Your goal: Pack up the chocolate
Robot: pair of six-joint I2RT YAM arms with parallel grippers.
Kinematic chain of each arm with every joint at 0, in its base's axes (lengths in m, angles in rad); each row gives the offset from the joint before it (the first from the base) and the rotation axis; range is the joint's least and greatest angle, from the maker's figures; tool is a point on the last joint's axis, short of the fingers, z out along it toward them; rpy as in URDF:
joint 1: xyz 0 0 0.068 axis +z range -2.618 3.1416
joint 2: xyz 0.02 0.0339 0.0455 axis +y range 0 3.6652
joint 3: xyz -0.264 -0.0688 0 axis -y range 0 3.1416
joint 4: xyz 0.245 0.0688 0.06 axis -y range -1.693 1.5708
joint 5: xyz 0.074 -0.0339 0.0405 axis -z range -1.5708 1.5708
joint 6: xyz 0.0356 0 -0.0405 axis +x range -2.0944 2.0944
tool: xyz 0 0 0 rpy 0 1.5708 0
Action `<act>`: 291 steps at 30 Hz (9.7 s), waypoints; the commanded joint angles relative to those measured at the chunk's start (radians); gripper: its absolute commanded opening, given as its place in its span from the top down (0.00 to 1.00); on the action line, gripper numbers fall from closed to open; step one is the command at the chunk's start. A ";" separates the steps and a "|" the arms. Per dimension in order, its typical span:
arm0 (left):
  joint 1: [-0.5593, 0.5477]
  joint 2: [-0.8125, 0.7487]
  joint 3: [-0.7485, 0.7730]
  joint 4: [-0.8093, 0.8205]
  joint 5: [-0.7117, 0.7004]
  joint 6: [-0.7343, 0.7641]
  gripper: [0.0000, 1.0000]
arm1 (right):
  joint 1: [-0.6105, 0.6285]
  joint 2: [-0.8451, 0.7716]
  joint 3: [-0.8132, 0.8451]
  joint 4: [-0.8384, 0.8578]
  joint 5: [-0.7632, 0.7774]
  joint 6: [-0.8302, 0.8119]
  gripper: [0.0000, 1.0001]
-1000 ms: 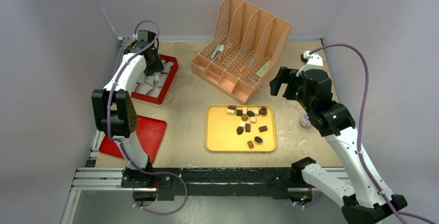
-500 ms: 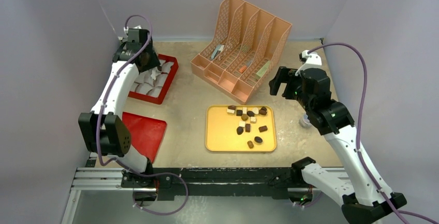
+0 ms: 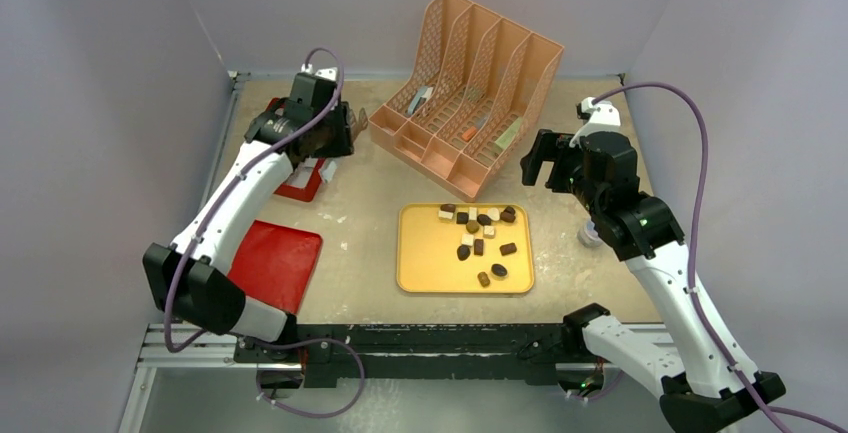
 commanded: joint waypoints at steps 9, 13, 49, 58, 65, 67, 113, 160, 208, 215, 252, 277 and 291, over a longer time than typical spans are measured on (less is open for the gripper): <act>-0.283 -0.137 -0.113 -0.028 0.033 0.013 0.65 | -0.002 -0.016 0.040 0.023 0.023 -0.013 0.04; -0.406 -0.132 -0.142 -0.028 -0.007 -0.019 0.65 | -0.002 -0.019 0.046 0.018 0.029 -0.013 0.04; -0.687 0.016 -0.283 0.136 -0.120 -0.154 0.60 | -0.002 -0.047 0.037 0.022 0.064 -0.008 0.04; -0.705 0.031 -0.270 0.136 -0.165 -0.155 0.59 | -0.002 -0.056 0.024 0.023 0.063 -0.005 0.04; -0.711 0.059 -0.270 0.148 -0.170 -0.155 0.59 | -0.002 -0.057 0.025 0.017 0.060 -0.004 0.04; -0.712 0.059 -0.271 0.148 -0.174 -0.156 0.59 | -0.002 -0.057 0.025 0.018 0.059 -0.005 0.04; -0.387 -0.036 -0.069 0.009 -0.345 -0.118 0.74 | -0.002 -0.073 -0.042 0.087 0.009 0.019 0.04; 0.377 0.408 0.251 0.122 -0.109 -0.089 0.67 | -0.002 -0.079 -0.045 0.112 -0.039 0.037 0.04; 0.175 0.134 0.149 0.062 -0.001 0.001 0.60 | -0.002 -0.106 -0.041 0.052 -0.030 0.029 0.04; 0.010 0.058 0.109 0.040 0.032 0.066 0.62 | -0.002 -0.095 -0.020 0.041 0.004 0.002 0.03; -0.602 0.086 -0.196 0.113 -0.026 -0.001 0.59 | -0.002 -0.077 -0.015 0.033 0.040 -0.010 0.03; -0.646 0.101 -0.188 0.115 -0.092 -0.047 0.84 | -0.002 -0.092 -0.034 0.042 0.046 -0.016 0.03; -0.648 0.004 -0.176 0.071 -0.235 -0.126 0.87 | -0.002 -0.103 -0.047 0.043 0.028 0.000 0.03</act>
